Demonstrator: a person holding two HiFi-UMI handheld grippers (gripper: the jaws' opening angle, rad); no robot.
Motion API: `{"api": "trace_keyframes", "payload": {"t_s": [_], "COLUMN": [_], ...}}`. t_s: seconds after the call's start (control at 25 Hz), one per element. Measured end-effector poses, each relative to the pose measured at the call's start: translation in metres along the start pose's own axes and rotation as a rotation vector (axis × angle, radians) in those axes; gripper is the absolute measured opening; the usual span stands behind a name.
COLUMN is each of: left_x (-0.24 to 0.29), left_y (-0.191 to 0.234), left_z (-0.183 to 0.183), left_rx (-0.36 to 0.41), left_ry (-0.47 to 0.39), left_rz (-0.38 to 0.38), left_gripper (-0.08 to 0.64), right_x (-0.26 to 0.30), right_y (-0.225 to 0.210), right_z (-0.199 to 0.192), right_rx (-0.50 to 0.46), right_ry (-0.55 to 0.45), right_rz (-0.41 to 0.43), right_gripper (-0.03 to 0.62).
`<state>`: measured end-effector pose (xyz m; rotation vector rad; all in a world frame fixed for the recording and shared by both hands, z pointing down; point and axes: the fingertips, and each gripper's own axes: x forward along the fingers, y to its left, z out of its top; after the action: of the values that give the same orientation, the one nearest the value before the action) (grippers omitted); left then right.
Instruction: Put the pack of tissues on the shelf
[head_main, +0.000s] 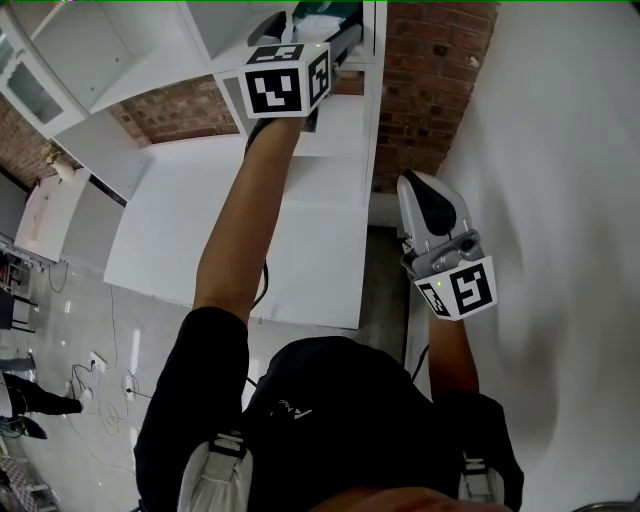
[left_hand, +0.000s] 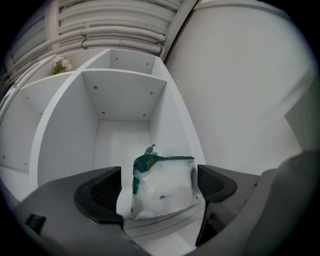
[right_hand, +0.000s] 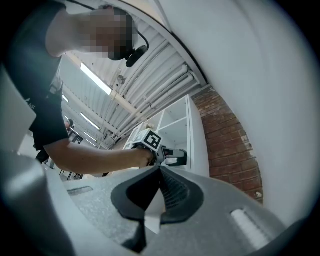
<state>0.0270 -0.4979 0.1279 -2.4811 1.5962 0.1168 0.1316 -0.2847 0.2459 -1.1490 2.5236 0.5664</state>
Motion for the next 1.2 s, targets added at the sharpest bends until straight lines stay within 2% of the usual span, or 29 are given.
{"api": "trace_keyframes", "payload": {"t_s": [0.24, 0.56, 0.72, 0.92, 1.08, 1.2], "left_x": [-0.039, -0.115, -0.159, -0.203, -0.223, -0.232], "left_y": [-0.014, -0.053, -0.072, -0.091, -0.101, -0.104], "left_z": [-0.003, -0.009, -0.014, -0.024, -0.042, -0.051], "left_rx": [-0.006, -0.104, -0.144, -0.132, -0.1, -0.103], "left_ry": [-0.085, -0.229, -0.279, -0.318, -0.29, -0.273], "left_rz": [-0.023, -0.144, -0.21, -0.257, -0.268, -0.28], "left_gripper": [0.466, 0.453, 0.3, 0.151, 0.054, 0.008], "right_x": [0.0, 0.008, 0.011, 0.013, 0.014, 0.014], "right_y": [0.008, 0.023, 0.036, 0.05, 0.059, 0.065], "right_z": [-0.006, -0.004, 0.002, 0.007, 0.008, 0.008], "right_rx": [0.006, 0.025, 0.027, 0.035, 0.041, 0.044], "right_ry": [0.021, 0.017, 0.004, -0.015, -0.019, -0.02], "right_rz": [0.003, 0.008, 0.019, 0.023, 0.026, 0.026], "right_gripper": [0.002, 0.002, 0.002, 0.002, 0.002, 0.002]}}
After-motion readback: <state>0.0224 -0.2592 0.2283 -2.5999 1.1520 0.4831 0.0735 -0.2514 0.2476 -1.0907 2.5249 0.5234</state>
